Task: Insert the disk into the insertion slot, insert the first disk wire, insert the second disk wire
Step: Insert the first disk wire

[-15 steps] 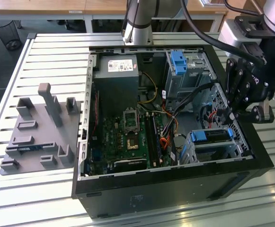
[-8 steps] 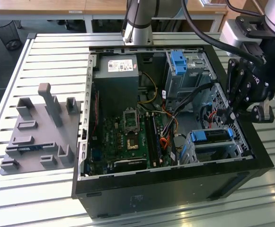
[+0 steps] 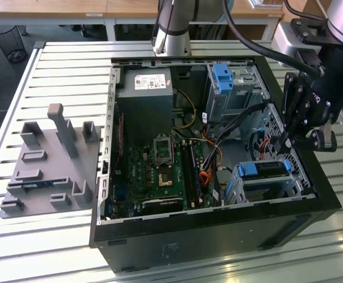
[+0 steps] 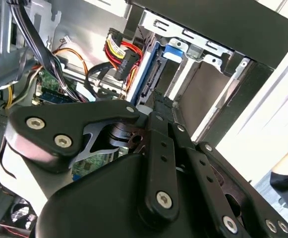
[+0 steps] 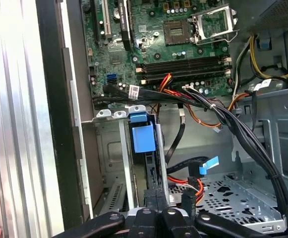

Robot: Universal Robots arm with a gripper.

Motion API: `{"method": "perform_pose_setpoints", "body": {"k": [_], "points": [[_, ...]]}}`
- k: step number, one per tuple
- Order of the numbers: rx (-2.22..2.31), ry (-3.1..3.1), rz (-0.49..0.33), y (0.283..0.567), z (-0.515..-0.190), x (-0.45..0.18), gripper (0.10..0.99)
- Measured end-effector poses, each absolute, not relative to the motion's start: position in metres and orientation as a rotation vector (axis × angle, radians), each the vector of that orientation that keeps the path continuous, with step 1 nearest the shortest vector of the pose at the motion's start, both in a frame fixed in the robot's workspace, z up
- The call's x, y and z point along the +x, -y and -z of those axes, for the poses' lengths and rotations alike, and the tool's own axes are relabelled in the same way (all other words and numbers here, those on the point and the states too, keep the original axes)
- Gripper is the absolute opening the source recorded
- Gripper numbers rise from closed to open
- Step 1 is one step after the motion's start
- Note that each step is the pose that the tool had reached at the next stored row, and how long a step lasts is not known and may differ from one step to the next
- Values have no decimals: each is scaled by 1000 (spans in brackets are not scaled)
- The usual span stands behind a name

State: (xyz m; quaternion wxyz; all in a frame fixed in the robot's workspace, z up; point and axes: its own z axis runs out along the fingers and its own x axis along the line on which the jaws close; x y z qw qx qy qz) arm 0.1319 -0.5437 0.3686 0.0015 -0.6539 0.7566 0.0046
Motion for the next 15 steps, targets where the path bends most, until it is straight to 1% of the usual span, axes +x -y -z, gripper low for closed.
{"method": "perform_pose_setpoints", "body": {"k": [14, 15], "points": [[-2049, -2381, -18, 526, -363, 139, 114], [-2048, -2382, -18, 525, -363, 140, 173]]}}
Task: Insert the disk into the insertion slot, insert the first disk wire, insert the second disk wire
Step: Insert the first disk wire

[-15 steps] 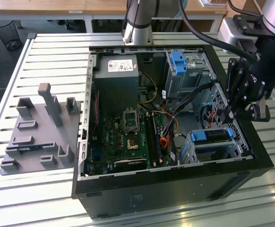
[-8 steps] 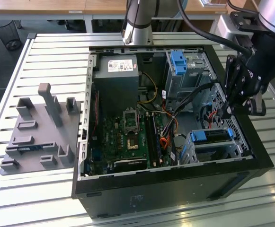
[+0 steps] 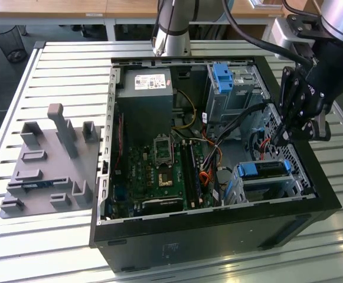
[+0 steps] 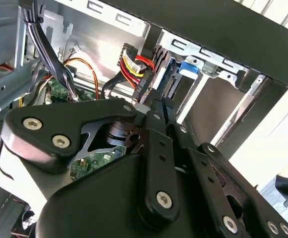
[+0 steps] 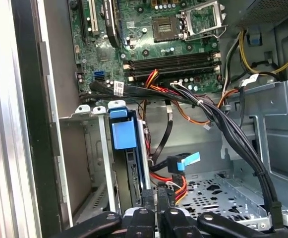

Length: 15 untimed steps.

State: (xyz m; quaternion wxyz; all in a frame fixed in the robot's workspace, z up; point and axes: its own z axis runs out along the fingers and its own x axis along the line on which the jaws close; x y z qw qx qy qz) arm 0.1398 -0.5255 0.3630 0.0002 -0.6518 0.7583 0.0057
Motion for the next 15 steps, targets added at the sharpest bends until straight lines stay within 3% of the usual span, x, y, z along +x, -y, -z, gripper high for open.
{"method": "perform_pose_setpoints", "body": {"k": [7, 8, 15], "points": [[-1992, -2429, -18, 523, -361, 140, 188], [-1986, -2434, -18, 522, -361, 140, 247], [-1957, -2459, -21, 517, -360, 142, 247]]}}
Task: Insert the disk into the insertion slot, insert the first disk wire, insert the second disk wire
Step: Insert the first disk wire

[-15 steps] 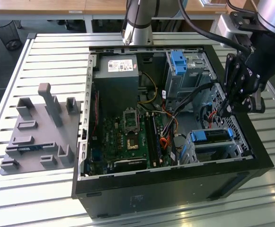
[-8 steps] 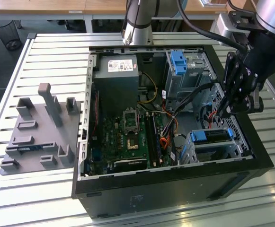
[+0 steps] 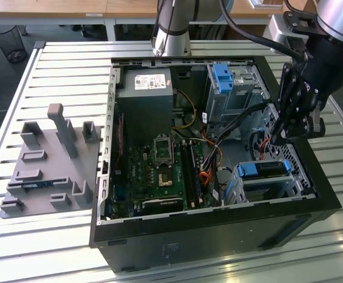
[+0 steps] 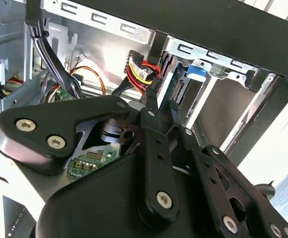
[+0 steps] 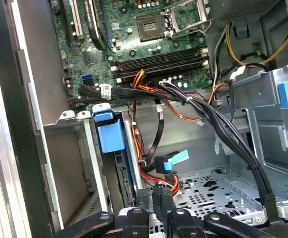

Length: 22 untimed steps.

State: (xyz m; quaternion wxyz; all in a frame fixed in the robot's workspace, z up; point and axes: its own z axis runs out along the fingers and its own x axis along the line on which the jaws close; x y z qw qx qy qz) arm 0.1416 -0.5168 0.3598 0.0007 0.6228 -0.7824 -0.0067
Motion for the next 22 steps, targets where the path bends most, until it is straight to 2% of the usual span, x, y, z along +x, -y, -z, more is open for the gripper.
{"method": "perform_pose_setpoints", "body": {"k": [10, 22], "points": [[1910, 2489, 23, 511, -356, 144, 247], [1886, 2473, -20, 510, -349, 146, 247]]}}
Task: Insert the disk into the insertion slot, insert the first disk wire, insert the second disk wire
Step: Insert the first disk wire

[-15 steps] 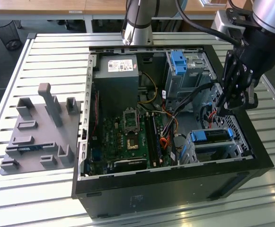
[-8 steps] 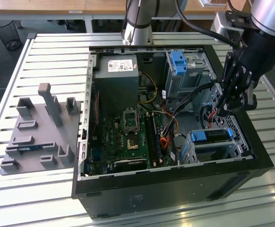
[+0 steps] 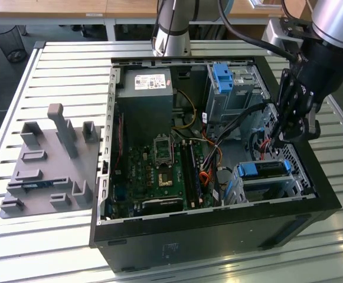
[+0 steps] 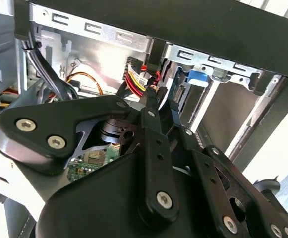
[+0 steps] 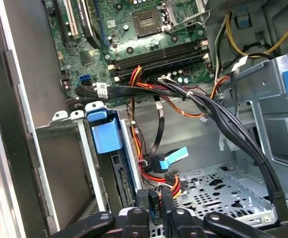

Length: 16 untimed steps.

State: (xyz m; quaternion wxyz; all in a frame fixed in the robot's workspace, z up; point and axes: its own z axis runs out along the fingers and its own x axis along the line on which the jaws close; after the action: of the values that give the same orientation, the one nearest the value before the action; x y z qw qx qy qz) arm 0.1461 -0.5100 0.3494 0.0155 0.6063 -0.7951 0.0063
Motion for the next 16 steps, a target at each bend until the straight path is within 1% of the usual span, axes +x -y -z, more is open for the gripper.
{"method": "perform_pose_setpoints", "body": {"k": [4, 16], "points": [[1880, 2465, -28, 509, -349, 147, 247], [1849, 2458, 2, 506, -350, 150, 247]]}}
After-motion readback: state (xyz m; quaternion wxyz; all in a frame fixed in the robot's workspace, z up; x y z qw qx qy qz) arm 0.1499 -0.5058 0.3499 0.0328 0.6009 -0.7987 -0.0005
